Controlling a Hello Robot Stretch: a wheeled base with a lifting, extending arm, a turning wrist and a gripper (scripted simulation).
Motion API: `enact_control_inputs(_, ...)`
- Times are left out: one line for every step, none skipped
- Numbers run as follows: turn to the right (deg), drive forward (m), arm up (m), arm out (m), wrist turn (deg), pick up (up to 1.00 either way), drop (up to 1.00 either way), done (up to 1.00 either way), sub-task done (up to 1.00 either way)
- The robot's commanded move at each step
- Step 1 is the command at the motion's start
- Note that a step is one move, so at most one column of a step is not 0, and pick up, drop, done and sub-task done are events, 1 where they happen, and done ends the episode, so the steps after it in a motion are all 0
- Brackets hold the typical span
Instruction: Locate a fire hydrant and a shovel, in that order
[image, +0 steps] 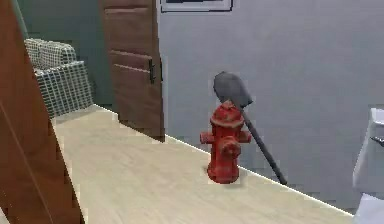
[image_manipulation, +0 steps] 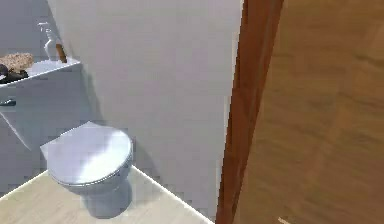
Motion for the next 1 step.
enact_control_inputs(-45.0,0.0,0.0,0.0,0.0,0.0,0.0,0.0,0.0)
